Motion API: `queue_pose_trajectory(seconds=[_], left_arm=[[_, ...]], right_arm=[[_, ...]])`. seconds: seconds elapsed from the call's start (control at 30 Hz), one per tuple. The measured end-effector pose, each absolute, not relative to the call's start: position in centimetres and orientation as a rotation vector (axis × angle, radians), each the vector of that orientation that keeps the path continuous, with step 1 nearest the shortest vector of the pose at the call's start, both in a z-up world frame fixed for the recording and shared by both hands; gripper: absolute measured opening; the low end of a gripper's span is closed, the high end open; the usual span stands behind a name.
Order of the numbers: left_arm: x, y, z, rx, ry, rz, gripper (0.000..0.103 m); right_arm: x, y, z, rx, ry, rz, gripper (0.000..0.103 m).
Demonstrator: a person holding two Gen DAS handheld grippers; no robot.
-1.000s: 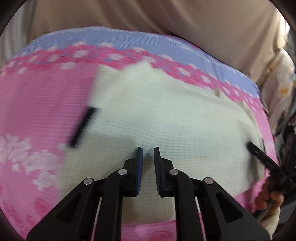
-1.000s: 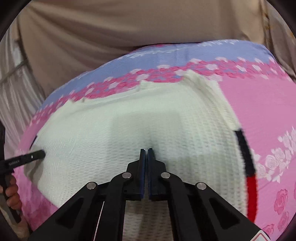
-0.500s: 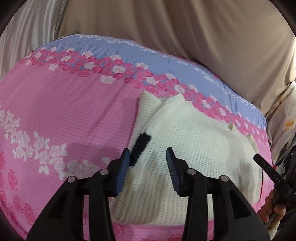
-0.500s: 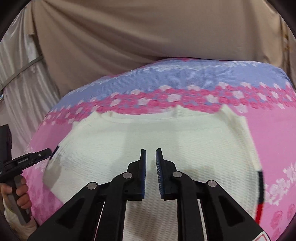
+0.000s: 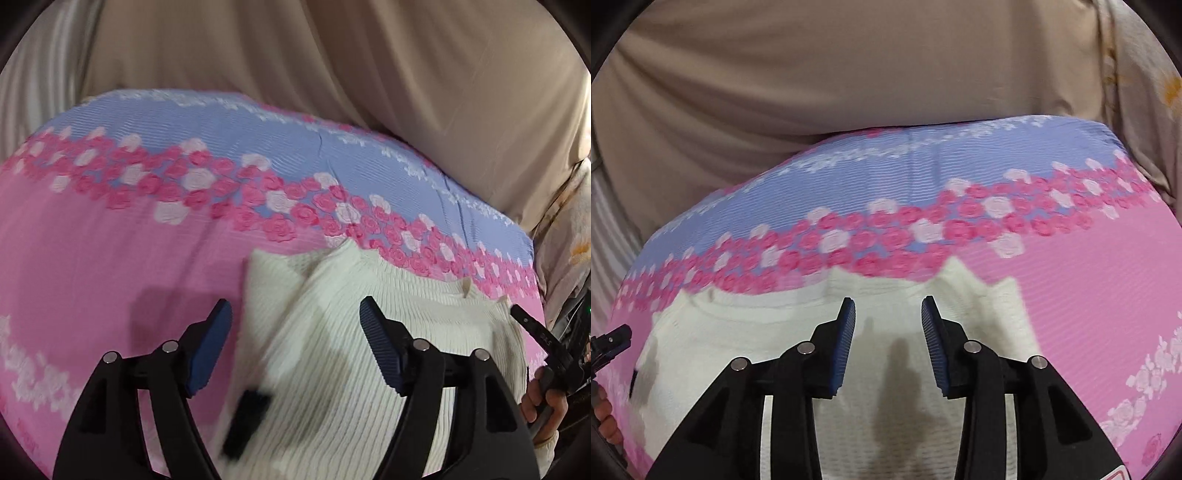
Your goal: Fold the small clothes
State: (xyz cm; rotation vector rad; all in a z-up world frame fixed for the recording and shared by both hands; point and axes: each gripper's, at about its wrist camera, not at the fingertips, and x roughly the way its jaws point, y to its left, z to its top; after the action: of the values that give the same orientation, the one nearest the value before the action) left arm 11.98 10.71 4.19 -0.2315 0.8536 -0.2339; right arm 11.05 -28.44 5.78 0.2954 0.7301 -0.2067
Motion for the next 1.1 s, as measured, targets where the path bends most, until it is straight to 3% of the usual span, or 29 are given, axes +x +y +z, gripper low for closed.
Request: queue_pose_trajectory(seconds=[0.2, 0.23, 0.27, 0.3, 0.37, 0.67, 0.7, 0.73, 0.77, 0.8, 0.83, 0.97, 1.0, 1.03, 1.07, 1.1], left_arm=[[17.0, 7.6, 1.7, -0.197, 0.917, -0.199, 0.067], [17.0, 7.2, 2.1, -0.165, 0.891, -0.196, 0.047], [17.0, 6.7, 2.3, -0.124, 0.873, -0.202, 0.03], [17.2, 6.4, 2.2, -0.103, 0.879, -0.205, 0.006], [17.8, 6.5, 1.7, -0.13, 0.897, -0.195, 0.002], [17.9, 9.4, 2.1, -0.205, 0.871, -0.179, 0.0], [17.7, 9.3, 2.4, -0.224, 0.869, -0.204, 0.002], [17.3, 9.2, 2.8, -0.232, 0.862, -0.221, 0.02], [17.2, 8.8, 3.1, -0.224, 0.86, -0.224, 0.036], [17.2, 8.4, 3.2, -0.212, 0.854, -0.218, 0.07], [17.1, 8.0, 3.4, -0.199, 0.835, -0.2, 0.084], [18.7, 6.1, 2.3, -0.127, 0.872, -0.172, 0.084], [19.0, 5.9, 1.9, -0.11, 0.89, -0.174, 0.079], [19.2, 5.4, 1.6, -0.084, 0.904, -0.195, 0.046], [19.4, 5.0, 1.3, -0.076, 0.925, -0.227, 0.026], [19.4, 5.0, 1.2, -0.086, 0.931, -0.237, 0.01]], right_arm=[[12.6, -31.3, 4.0, 0.32, 0.784, -0.209, 0.054], [13.0, -30.8, 3.8, 0.283, 0.794, -0.207, 0.052], [13.3, -30.0, 3.8, 0.246, 0.794, -0.207, 0.036], [13.6, -29.4, 3.9, 0.214, 0.793, -0.192, 0.008], [14.2, -28.8, 4.2, 0.229, 0.794, -0.127, 0.0], [11.4, -33.4, 7.0, 0.315, 0.656, -0.187, 0.003], [11.1, -33.9, 6.8, 0.344, 0.667, -0.17, 0.013], [10.8, -34.1, 6.7, 0.357, 0.675, -0.154, 0.017], [10.6, -34.1, 6.6, 0.357, 0.686, -0.15, 0.036], [10.5, -33.7, 6.5, 0.345, 0.69, -0.145, 0.051], [10.6, -33.1, 6.4, 0.316, 0.694, -0.141, 0.052], [12.8, -31.7, 4.2, 0.229, 0.801, -0.141, 0.053], [13.4, -31.4, 3.6, 0.214, 0.83, -0.151, 0.04], [13.6, -31.1, 3.4, 0.196, 0.836, -0.166, 0.027], [13.6, -31.0, 3.5, 0.193, 0.833, -0.161, 0.01], [13.4, -31.0, 3.9, 0.214, 0.815, -0.133, 0.009]])
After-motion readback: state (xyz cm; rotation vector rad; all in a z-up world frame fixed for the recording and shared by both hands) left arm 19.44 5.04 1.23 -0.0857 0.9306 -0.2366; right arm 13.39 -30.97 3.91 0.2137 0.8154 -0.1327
